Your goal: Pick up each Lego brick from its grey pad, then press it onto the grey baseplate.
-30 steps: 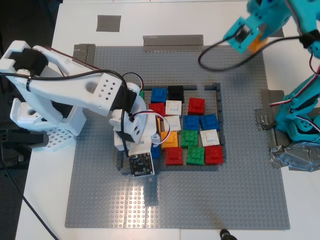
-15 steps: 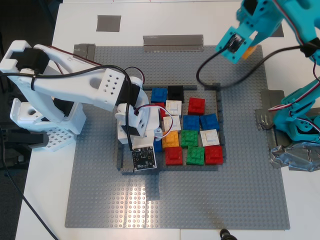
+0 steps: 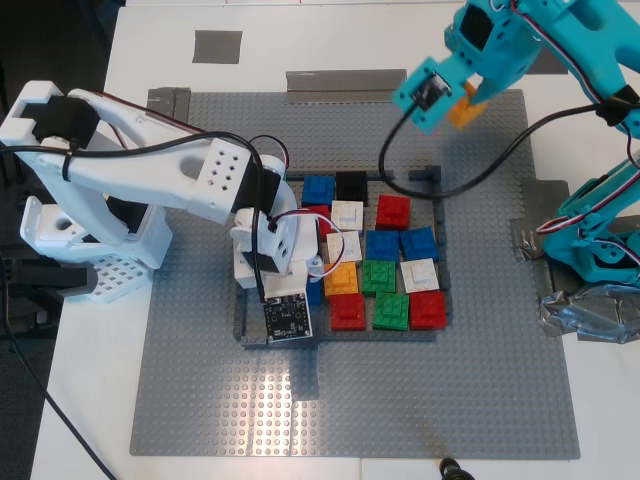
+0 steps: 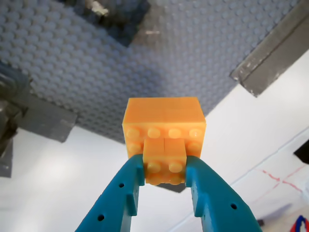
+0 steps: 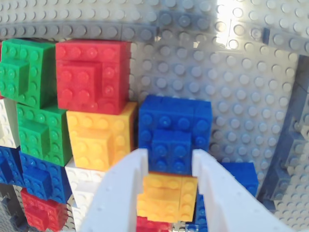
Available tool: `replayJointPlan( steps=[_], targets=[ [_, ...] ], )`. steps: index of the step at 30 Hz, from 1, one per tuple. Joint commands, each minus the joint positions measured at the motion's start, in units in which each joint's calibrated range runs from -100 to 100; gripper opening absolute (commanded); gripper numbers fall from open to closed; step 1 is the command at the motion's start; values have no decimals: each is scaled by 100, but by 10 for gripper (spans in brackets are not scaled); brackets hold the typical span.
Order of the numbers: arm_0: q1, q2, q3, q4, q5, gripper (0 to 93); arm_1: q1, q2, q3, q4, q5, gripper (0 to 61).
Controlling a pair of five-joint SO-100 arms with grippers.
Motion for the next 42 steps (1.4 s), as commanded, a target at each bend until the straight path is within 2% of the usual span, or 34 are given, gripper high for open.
replayJointPlan(
  steps=[1,3,5,7,9,13,15,17,20,21,24,28,35,42],
  targets=[
    [-51,-155,-30,-112,-243,0,2,-171,-282,51,-10,161],
    [-51,-147,-21,-71,-184,0,-13,-188,-381,124,-10,159],
    [-59,-130,-21,-96,187,0,-13,-197,-553,262,-30,159],
    [-160,25,-21,-88,900,0,-42,-222,-887,522,-64,159],
    [-131,377,-30,-39,1945,0,-114,-274,-1664,1019,-108,164],
    [-139,660,-30,-39,2707,0,-201,-368,-2422,1515,-127,186],
    [-240,814,-75,-71,2913,0,-274,-446,-2738,1816,-103,183],
    [-334,978,-112,-88,3000,0,-375,-540,-3027,2190,-74,170],
    [-530,1123,-139,-104,3035,0,-593,-780,-3253,2662,-35,99],
    [-610,1166,-202,-96,3015,0,-687,-866,-3262,2776,-5,56],
    [-748,1218,-392,-88,2913,0,-1021,-1132,-3298,3110,-15,3],
    [-799,1226,-626,-63,2615,0,-1797,-1493,-3126,3395,-59,2],
    [-915,1244,-536,-39,2615,0,-3241,-1519,-2910,3305,39,2],
    [-1111,1475,-626,-88,2502,0,-4750,-1373,-2864,2728,-289,2]
  ],
)
